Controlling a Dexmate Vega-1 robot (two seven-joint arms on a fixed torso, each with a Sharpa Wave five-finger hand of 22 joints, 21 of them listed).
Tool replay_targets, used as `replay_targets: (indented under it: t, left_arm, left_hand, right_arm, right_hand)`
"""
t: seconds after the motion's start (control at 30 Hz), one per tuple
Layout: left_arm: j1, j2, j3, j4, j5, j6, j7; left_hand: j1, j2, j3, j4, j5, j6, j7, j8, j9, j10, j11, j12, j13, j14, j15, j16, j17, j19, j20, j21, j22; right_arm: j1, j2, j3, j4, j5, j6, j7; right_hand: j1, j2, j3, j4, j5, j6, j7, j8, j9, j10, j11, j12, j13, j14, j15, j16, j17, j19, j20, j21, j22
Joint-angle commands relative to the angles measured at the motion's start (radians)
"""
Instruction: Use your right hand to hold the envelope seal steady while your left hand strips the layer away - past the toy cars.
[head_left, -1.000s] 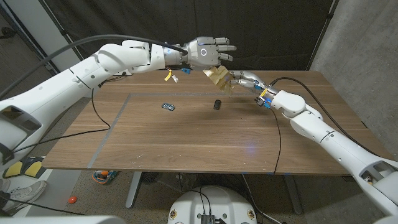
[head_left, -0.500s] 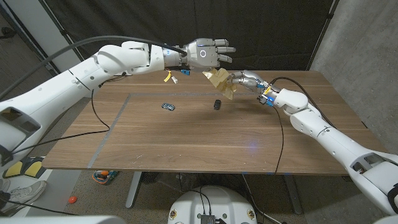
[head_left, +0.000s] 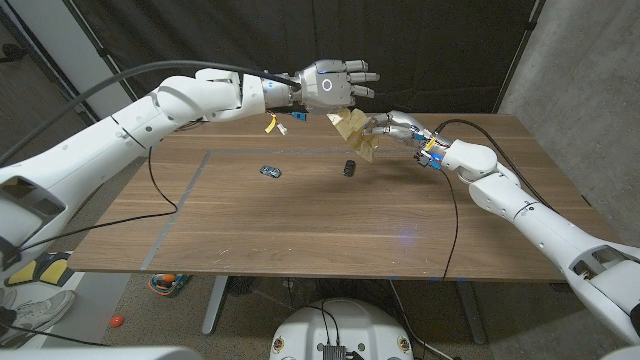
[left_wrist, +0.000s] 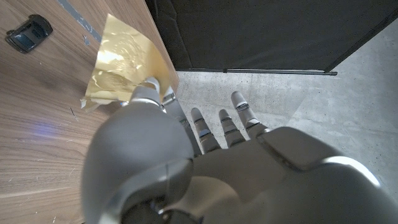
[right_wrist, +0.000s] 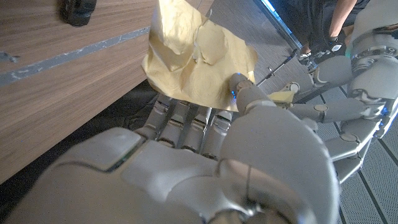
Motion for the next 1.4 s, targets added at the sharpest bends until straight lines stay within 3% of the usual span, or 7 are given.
replay_targets:
  t: [0.03,0.13,0.43,0.73,0.87,1.1,1.4]
  left_arm:
    - [0.092,-0.006,-0.046,-0.063,0.002,0.141,-0.139]
    - [0.152,-0.024,-0.079,-0.078,-0.012,0.238,-0.173]
    - [0.294,-0.104,-0.121,-0.083,0.033,0.513,-0.116]
    - [0.424,-0.216,-0.181,-0.047,-0.357,0.561,0.066]
    - [0.469,-0.276,-0.184,-0.017,-0.482,0.574,0.142]
    - [0.502,-0.349,-0.164,-0.003,-0.604,0.632,0.154]
    - [0.497,-0.385,-0.147,0.016,-0.735,0.661,0.126]
  left_hand:
    - [-0.038,-0.009,-0.042,0.023,-0.037,-0.187,0.005,-0.097,-0.017,-0.05,-0.002,-0.021,0.006,-0.015,-0.076,-0.016,0.001,-0.017,0.03,-0.004,-0.007]
    - [-0.1,-0.02,-0.082,0.061,-0.06,-0.231,0.004,-0.126,-0.018,-0.06,0.002,-0.025,0.005,-0.023,-0.076,-0.026,-0.006,-0.017,0.021,-0.009,-0.009]
    - [-0.149,-0.023,-0.116,0.091,-0.078,-0.272,0.005,-0.154,-0.017,-0.086,0.007,-0.036,0.0,-0.027,-0.064,-0.033,-0.013,-0.027,0.015,-0.018,-0.01]
    - [-0.239,-0.067,-0.192,0.133,-0.099,-0.117,0.006,-0.092,0.01,-0.012,-0.002,-0.006,-0.01,0.02,-0.058,-0.03,-0.033,-0.025,0.031,-0.033,-0.012]
    - [-0.256,-0.091,-0.229,0.137,-0.1,0.037,0.01,-0.031,0.02,0.022,-0.004,0.002,-0.017,0.03,-0.043,-0.031,-0.045,-0.033,0.045,-0.045,-0.009]
    - [-0.244,-0.106,-0.239,0.128,-0.097,0.023,0.006,-0.046,0.008,0.014,0.012,-0.005,-0.021,0.015,-0.012,-0.036,-0.047,-0.05,0.064,-0.052,-0.006]
    - [-0.186,-0.109,-0.231,0.098,-0.091,0.007,0.007,-0.062,-0.003,-0.012,0.042,-0.021,-0.027,-0.009,0.008,-0.042,-0.051,-0.065,0.073,-0.057,-0.003]
  right_arm:
    - [-0.072,0.001,0.038,-0.069,-0.012,-0.036,-0.155]
    - [-0.108,0.013,0.058,-0.092,-0.005,-0.045,-0.227]
    - [-0.202,-0.002,0.109,-0.256,0.017,-0.219,-0.432]
    - [-0.29,0.039,0.164,-0.358,0.068,-0.286,-0.616]
    - [-0.309,0.06,0.178,-0.362,0.093,-0.26,-0.632]
    - [-0.324,0.081,0.191,-0.364,0.162,-0.228,-0.595]
    - [-0.341,0.112,0.212,-0.38,0.286,-0.239,-0.565]
  right_hand:
    - [0.005,0.014,-0.007,-0.006,-0.001,0.011,0.011,0.026,0.071,0.02,0.001,0.015,0.008,0.008,-0.152,0.008,-0.002,-0.021,-0.027,0.0,0.0]
    - [0.011,0.016,-0.011,-0.011,0.0,0.014,0.015,0.033,0.078,0.037,-0.001,0.027,0.013,0.019,-0.151,0.011,-0.005,-0.024,-0.016,0.002,0.0]
    - [0.031,0.022,-0.019,-0.024,0.0,0.021,0.04,0.048,0.094,0.076,0.005,0.066,0.035,0.039,-0.143,0.011,-0.016,-0.044,0.023,0.007,0.001]
    - [0.05,0.028,-0.032,-0.03,-0.013,0.017,0.059,0.054,0.105,0.093,0.009,0.099,0.06,0.061,-0.141,0.025,-0.015,-0.041,0.025,0.024,0.007]
    - [0.06,0.028,-0.033,-0.035,-0.018,0.021,0.063,0.055,0.104,0.099,0.011,0.109,0.067,0.066,-0.144,0.027,-0.016,-0.041,0.026,0.032,0.011]
    - [0.071,0.028,-0.035,-0.036,-0.029,0.027,0.069,0.053,0.097,0.103,0.01,0.125,0.08,0.071,-0.144,0.028,-0.018,-0.042,0.025,0.044,0.017]
    - [0.082,0.025,-0.039,-0.037,-0.043,0.033,0.069,0.05,0.089,0.105,0.003,0.142,0.094,0.079,-0.148,0.03,-0.021,-0.042,0.027,0.057,0.021]
